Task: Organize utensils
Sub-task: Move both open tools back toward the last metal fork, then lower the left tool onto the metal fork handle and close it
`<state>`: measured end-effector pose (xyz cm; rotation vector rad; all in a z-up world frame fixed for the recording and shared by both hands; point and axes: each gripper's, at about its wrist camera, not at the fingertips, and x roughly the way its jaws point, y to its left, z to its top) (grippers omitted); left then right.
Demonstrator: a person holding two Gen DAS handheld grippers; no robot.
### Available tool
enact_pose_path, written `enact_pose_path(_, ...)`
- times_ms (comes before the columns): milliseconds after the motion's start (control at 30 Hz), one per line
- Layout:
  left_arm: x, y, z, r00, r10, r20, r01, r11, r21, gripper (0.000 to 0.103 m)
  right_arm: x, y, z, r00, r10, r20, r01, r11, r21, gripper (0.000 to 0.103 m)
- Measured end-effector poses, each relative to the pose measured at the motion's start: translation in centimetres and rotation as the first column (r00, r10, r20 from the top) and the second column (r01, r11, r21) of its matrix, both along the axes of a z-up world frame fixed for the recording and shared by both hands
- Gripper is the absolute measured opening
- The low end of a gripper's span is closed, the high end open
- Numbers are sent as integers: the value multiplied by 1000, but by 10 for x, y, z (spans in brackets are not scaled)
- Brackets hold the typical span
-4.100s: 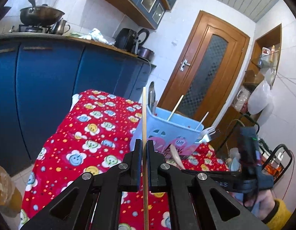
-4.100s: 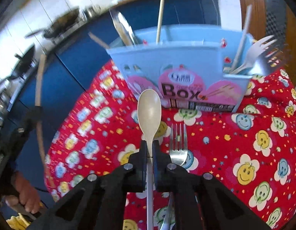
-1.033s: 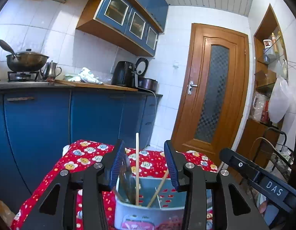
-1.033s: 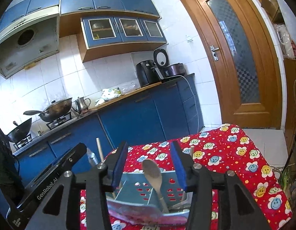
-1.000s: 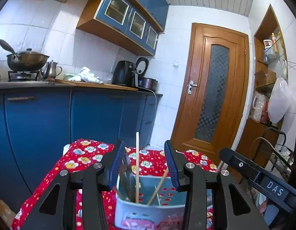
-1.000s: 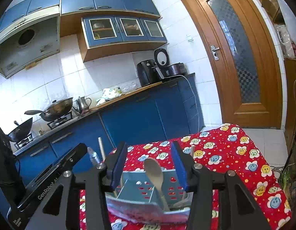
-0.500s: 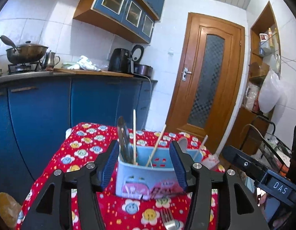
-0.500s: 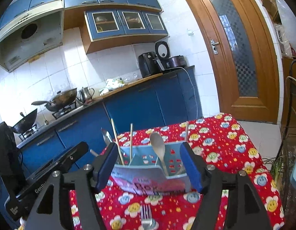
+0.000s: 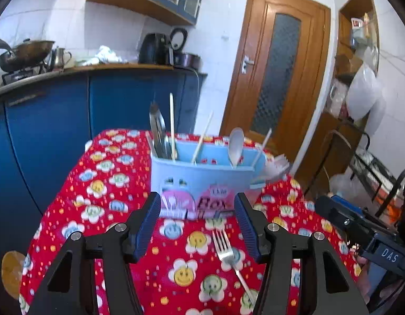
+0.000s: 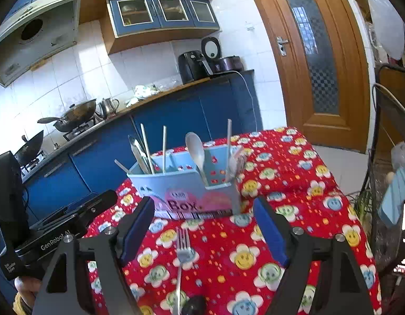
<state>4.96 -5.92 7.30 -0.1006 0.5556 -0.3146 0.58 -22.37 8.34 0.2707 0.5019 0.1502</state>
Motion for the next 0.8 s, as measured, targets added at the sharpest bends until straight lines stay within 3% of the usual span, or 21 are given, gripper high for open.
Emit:
enact_pose_path(433,4,-24,-37,980,-59,-193,72,996,61,60,-16,-26,-32,995,-39,-96,42,999,29,81)
enact_pose_path(700,11,-46,-64,941,-111,-320,145,986,84,59,-21,-36,-46,990,-49,-132,57,997,52,82)
enact_pose_path(800,14,-51,-71,926,-113,-359,156,983,94,50,-23,-41,-48,989,-55,-135,64,996,63,82)
